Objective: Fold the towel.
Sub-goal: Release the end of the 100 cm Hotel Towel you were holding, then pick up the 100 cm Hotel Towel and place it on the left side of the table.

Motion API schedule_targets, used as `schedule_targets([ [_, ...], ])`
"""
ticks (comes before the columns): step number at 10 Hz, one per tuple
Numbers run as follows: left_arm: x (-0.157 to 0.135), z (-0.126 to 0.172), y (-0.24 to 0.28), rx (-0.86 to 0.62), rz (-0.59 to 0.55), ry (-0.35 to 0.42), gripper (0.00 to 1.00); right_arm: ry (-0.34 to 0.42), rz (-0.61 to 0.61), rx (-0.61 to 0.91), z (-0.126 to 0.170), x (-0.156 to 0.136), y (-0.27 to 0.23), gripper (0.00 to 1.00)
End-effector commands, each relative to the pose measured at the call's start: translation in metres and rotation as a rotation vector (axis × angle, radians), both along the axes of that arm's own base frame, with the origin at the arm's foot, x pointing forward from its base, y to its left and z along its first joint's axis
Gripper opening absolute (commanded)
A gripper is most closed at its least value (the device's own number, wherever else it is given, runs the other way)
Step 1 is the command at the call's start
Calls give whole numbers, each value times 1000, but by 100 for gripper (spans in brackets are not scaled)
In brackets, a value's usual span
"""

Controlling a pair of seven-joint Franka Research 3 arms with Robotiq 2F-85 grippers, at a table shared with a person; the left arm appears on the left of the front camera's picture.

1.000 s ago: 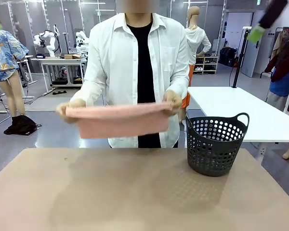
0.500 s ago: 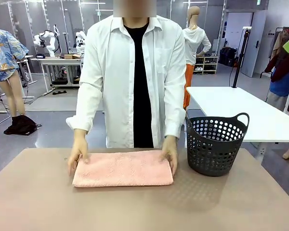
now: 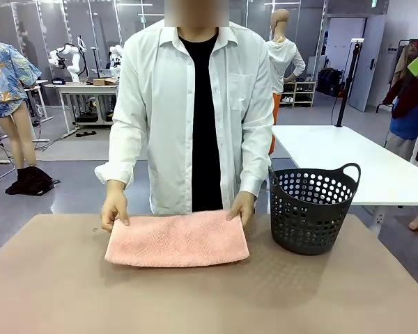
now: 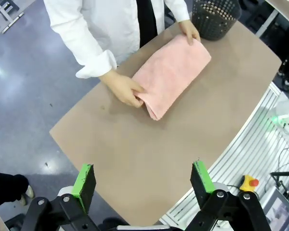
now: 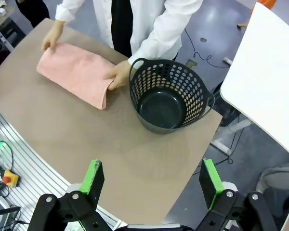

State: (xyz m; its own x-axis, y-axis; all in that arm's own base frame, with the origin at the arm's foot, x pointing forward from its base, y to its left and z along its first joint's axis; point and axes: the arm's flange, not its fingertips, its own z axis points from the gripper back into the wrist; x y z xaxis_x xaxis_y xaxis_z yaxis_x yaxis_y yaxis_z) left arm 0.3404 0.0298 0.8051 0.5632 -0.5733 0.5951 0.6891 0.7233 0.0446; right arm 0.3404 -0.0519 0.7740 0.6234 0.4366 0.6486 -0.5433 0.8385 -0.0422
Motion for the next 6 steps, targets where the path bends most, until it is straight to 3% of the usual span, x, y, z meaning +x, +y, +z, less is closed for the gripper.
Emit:
schedule_targets([
  [1, -1, 3, 1, 10, -10, 4, 100, 10, 2, -5, 1, 1, -1, 100],
  [6, -1, 3, 1, 10, -10, 4, 100, 10, 2, -5, 1, 1, -1, 100],
])
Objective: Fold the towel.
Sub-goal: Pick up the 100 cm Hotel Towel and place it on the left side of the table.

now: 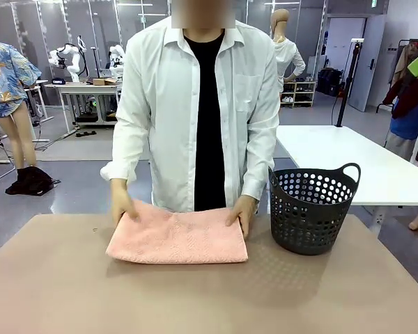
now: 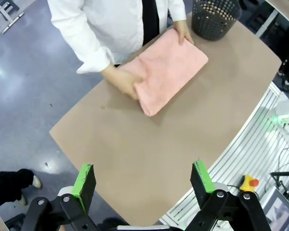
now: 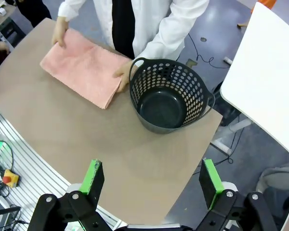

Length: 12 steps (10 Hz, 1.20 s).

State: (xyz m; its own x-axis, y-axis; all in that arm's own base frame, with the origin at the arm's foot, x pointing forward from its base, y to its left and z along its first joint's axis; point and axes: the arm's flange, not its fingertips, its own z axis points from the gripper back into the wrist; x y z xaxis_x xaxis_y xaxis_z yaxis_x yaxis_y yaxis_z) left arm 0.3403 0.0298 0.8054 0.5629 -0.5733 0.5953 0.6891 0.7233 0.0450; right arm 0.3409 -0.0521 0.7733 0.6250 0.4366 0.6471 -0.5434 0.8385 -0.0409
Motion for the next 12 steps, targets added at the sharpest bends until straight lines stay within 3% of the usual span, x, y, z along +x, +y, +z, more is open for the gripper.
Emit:
schedule_targets([
  [1, -1, 2, 1, 10, -10, 5, 100, 8, 2, -5, 2, 1, -1, 100],
  [12, -1, 2, 1, 10, -10, 5, 100, 8, 2, -5, 2, 1, -1, 100],
])
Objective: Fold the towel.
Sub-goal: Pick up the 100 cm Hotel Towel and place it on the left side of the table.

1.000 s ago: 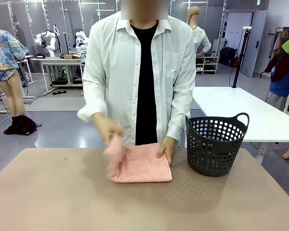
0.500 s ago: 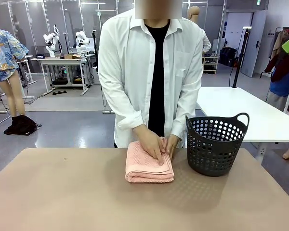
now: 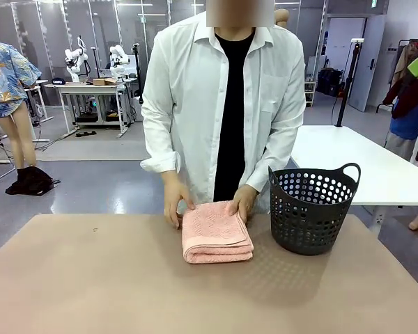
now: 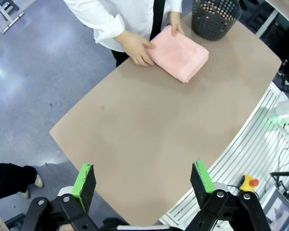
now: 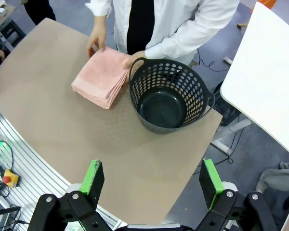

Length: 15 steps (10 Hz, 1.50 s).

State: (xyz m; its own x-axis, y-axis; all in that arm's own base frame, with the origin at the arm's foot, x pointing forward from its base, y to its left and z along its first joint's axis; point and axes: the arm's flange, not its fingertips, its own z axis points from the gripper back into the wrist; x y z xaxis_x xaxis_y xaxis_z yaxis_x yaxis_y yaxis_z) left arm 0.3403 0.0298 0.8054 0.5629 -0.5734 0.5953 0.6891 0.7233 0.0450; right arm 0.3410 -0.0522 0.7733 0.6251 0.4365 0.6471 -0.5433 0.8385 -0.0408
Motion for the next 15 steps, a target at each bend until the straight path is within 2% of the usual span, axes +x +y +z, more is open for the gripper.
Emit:
schedule_targets([
  [1, -1, 2, 1, 10, -10, 5, 100, 8, 2, -5, 2, 1, -1, 100],
  [15, -1, 2, 1, 10, -10, 5, 100, 8, 2, -5, 2, 1, -1, 100],
])
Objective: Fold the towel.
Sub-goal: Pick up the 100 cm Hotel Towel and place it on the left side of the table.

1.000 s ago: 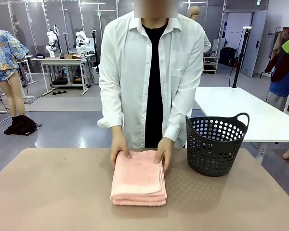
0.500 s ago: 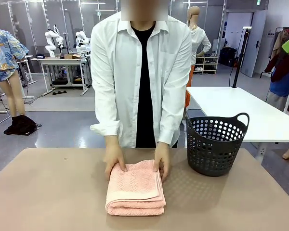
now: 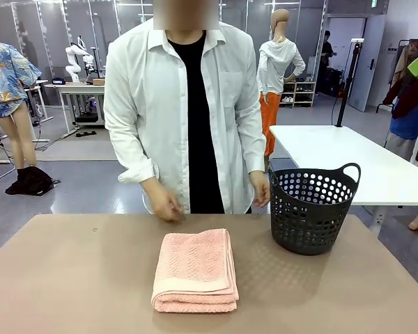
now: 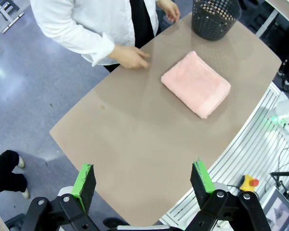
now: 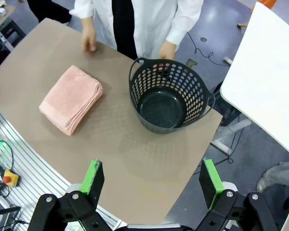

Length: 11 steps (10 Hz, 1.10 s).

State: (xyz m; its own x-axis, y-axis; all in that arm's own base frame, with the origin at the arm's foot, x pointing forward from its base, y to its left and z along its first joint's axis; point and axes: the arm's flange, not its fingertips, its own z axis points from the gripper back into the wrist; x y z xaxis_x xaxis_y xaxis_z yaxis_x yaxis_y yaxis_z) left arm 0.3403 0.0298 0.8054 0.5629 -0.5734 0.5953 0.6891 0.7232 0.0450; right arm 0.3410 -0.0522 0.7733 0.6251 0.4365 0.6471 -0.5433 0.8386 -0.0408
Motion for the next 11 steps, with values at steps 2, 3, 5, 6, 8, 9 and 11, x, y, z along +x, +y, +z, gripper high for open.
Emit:
schedule_targets([
  [2, -1, 2, 1, 10, -10, 5, 100, 8, 2, -5, 2, 1, -1, 100],
  [3, -1, 2, 1, 10, -10, 5, 100, 8, 2, -5, 2, 1, -1, 100],
  [5, -1, 2, 1, 10, -10, 5, 100, 8, 2, -5, 2, 1, -1, 100],
  [6, -1, 2, 1, 10, -10, 5, 100, 8, 2, -5, 2, 1, -1, 100],
  [8, 0, 0, 0, 0, 0, 0, 100, 8, 2, -5, 2, 1, -1, 100],
  [9, 16, -21, -14, -76, 2, 62, 100, 8, 2, -5, 2, 1, -1, 100],
  [11, 41, -80, -42, -172, 59, 144, 100, 8, 2, -5, 2, 1, -1, 100],
])
